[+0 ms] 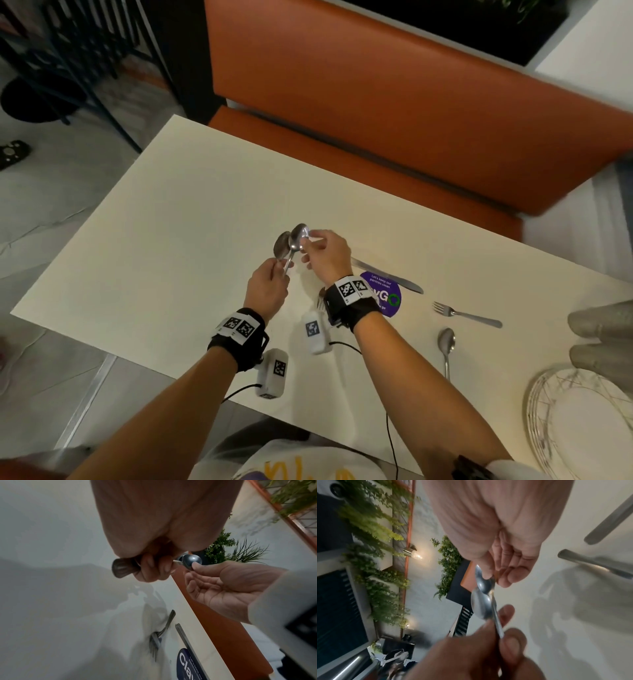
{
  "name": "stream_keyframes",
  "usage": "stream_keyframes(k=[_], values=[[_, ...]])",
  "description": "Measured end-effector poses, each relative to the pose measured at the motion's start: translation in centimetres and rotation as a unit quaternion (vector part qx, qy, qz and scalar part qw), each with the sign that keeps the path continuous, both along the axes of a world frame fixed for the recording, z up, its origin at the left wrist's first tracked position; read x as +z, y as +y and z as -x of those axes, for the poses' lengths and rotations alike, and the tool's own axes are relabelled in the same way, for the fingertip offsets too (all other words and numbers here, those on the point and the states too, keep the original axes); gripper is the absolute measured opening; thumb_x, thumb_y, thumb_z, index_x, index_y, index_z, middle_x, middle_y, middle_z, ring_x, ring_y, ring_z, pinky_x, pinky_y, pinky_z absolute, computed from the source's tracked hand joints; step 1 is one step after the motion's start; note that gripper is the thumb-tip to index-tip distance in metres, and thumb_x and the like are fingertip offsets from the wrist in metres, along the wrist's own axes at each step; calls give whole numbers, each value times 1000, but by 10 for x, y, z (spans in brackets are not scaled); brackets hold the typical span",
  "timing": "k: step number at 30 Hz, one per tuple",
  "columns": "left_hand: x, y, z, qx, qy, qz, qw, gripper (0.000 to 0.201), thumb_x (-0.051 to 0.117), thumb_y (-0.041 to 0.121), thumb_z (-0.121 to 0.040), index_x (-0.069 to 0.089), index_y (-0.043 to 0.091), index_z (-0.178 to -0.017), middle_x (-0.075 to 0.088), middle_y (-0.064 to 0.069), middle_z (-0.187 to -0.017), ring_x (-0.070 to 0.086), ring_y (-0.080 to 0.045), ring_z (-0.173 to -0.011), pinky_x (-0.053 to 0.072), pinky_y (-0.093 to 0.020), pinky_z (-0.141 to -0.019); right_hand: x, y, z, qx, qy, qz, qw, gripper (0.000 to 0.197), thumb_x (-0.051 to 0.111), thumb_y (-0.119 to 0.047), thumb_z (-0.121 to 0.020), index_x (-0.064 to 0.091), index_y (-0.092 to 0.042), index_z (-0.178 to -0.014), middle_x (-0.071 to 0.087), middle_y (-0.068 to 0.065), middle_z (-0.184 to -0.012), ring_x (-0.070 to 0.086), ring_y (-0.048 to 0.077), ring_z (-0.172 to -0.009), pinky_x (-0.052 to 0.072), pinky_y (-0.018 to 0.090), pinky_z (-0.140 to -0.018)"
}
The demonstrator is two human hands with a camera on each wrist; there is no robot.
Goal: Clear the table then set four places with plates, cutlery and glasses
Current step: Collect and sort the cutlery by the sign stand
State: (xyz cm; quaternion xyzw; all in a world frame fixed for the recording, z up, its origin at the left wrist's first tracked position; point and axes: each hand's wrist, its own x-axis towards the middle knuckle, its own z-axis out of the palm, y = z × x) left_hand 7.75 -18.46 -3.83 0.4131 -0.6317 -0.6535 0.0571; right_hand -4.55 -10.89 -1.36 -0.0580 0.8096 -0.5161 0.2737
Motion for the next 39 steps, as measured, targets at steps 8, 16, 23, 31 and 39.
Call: stream_keyframes(k=[8, 16, 23, 31, 39], values=[[14, 0, 7, -8, 29, -123, 992, 33, 44, 22, -104, 70, 2, -107, 59, -9, -69, 48, -23, -51, 36, -32, -51, 4, 9, -8, -6, 36, 10, 999, 16, 78, -10, -86, 67, -2, -95, 72, 12, -87, 68, 16, -62, 51, 16, -49], [11, 38, 11, -92, 12, -136, 986, 37, 40, 21, -107, 71, 1, -103, 52, -6, -62, 43, -20, -47, 27, -29, -48, 2, 62, -5, -21, 62, -14, 998, 13, 74, -16, -89, 75, -6, -98, 73, 0, -86, 66, 10, -75, 56, 21, -73], [3, 102, 20, -144, -10, -68, 987, 34, 39, 18, -108, 61, 11, -82, 42, 4, -59, 32, -11, -46, 27, -18, -40, 3, 153, 6, -30, 53, -15, 998, 20, 71, -29, -92, 74, -14, -104, 75, -1, -95, 69, 13, -85, 57, 26, -80], [-10, 168, 20, -185, -48, -50, 980, 35, 41, 20, -106, 65, 12, -82, 44, 5, -58, 34, -8, -46, 28, -21, -45, -46, 309, 10, -150, 106, -226, 957, 18, 58, -10, -93, 69, -15, -107, 71, 6, -108, 65, 21, -100, 48, 24, -89], [-12, 216, 31, -185, -58, -42, 980, 38, 43, 22, -109, 69, 9, -85, 58, 1, -62, 46, -12, -52, 33, -23, -48, -74, 352, 9, -42, 87, -301, 949, 22, 72, -16, -87, 63, -17, -107, 56, 3, -105, 53, 21, -98, 49, 35, -85]])
